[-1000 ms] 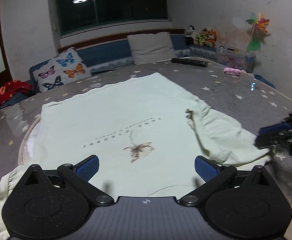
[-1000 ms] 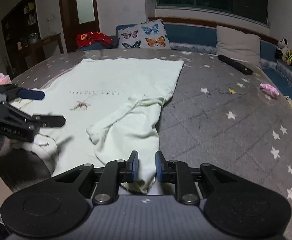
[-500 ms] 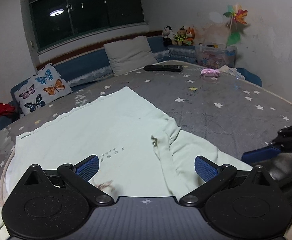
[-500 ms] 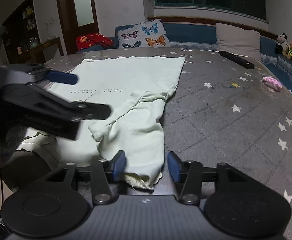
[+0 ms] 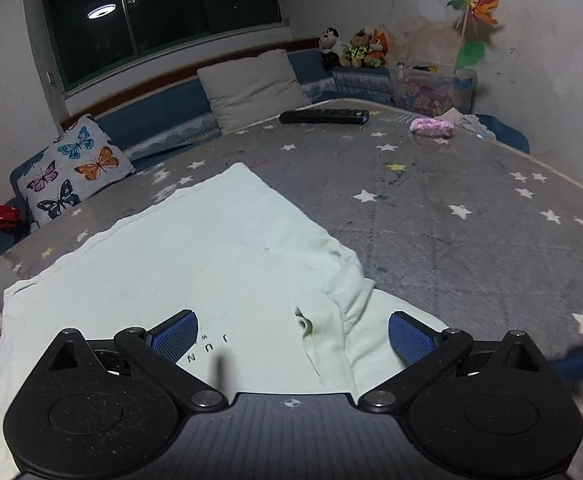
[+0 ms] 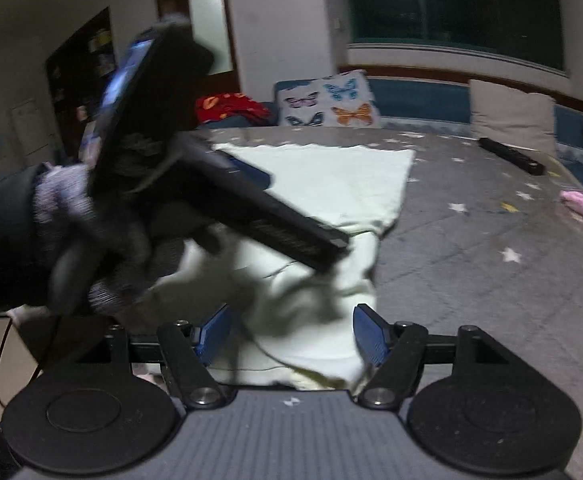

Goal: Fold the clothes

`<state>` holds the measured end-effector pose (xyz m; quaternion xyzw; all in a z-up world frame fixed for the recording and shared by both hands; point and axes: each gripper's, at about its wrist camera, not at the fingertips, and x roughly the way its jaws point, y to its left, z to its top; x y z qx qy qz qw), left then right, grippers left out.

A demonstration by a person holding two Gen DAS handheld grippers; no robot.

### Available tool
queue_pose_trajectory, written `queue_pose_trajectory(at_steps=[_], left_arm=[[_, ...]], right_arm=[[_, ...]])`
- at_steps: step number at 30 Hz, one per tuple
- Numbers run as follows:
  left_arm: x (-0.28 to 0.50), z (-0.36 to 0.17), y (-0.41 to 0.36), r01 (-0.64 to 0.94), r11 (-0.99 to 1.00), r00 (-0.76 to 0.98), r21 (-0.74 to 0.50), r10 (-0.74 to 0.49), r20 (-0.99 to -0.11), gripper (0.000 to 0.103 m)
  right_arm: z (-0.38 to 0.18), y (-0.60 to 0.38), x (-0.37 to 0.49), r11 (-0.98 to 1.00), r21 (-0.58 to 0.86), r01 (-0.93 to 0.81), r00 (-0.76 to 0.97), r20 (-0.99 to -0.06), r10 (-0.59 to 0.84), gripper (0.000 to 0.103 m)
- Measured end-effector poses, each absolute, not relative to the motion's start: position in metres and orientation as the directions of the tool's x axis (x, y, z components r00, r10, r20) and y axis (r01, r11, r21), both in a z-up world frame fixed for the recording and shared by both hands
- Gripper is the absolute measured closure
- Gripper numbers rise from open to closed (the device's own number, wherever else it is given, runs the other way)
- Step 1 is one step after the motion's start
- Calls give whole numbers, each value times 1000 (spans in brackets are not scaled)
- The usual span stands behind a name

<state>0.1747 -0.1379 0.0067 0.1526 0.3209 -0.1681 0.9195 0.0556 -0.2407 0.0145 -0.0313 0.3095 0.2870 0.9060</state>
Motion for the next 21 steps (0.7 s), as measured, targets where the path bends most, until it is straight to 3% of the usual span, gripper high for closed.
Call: queue_pose_trajectory(at_steps=[12, 17, 21], left_arm=[[199, 2, -126, 363, 929, 721, 68, -233, -653, 0], [179, 14, -119, 429, 902, 712, 55, -300, -635, 0], [170, 6, -130, 489, 869, 679, 80, -322, -660, 0]], right_arm=[[4, -242, 55, 814, 131, -566, 612, -595, 521, 31], [4, -243, 54, 804, 141, -578, 599, -595, 535, 22], [4, -241, 54, 805, 138, -577, 601, -596, 533, 21]])
